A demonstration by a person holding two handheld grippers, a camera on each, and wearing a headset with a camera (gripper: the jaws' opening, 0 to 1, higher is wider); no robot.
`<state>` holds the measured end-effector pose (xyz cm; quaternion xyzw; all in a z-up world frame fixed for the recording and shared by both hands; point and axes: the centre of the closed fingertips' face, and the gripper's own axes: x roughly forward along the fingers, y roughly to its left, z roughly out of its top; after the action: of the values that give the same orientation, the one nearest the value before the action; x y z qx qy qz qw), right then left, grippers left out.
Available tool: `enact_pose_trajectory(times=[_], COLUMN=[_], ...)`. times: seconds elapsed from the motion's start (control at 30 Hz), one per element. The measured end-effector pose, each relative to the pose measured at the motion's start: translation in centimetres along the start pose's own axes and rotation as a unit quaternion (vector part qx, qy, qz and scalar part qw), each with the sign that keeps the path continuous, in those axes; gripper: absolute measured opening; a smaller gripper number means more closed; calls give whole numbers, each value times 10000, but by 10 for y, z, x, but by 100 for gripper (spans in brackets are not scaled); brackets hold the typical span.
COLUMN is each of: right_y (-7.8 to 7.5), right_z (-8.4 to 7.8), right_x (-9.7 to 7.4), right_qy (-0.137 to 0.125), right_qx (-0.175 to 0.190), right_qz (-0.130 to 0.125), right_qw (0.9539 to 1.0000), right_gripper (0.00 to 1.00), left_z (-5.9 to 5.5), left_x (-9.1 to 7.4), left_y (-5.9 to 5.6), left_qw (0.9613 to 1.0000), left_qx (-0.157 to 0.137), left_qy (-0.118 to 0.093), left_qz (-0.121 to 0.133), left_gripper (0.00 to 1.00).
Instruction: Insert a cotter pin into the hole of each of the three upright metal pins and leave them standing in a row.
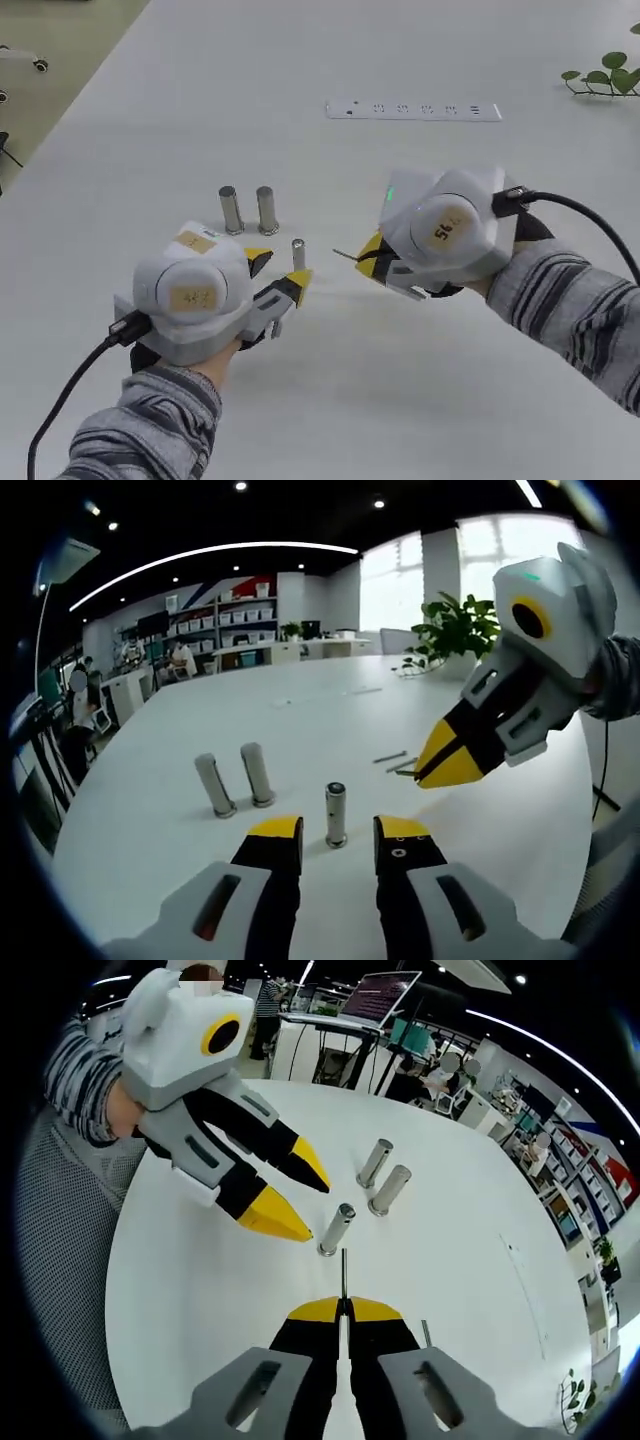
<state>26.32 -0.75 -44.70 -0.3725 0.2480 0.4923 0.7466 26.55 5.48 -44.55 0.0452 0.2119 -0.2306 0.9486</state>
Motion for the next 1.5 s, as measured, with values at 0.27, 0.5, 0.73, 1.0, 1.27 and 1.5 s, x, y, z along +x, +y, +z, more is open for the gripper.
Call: enact_pose_trajectory(times=[0.27, 0.5, 0.73, 1.0, 1.27, 1.5], right_y=[-4, -3, -4, -5, -5, -6], right_z=[5, 9, 11, 14, 14, 13], right_x=[11, 19, 24, 27, 30, 33], right_qy=[-11, 33, 87, 133, 199, 303], right_qx=[22, -36, -127, -245, -278, -416], right_qz=[-30, 12, 34, 99, 125, 129], right_qw=[10000, 10000, 9999, 9996, 9993, 9986], right_gripper=[0, 0, 0, 0, 0, 0], left_z=[-7, -9, -12, -12, -12, -12], left_x=[16, 27, 33, 35, 35, 35], left_y=[1, 0, -1, 1, 1, 1], left_qw=[9999, 9998, 9997, 9998, 9998, 9999], left_qx=[-70, -153, -106, -46, -28, -2], left_qy=[105, 138, 196, 198, 185, 150], left_qz=[13, -6, -35, -14, 5, 9], left_gripper=[22, 17, 11, 6, 5, 5])
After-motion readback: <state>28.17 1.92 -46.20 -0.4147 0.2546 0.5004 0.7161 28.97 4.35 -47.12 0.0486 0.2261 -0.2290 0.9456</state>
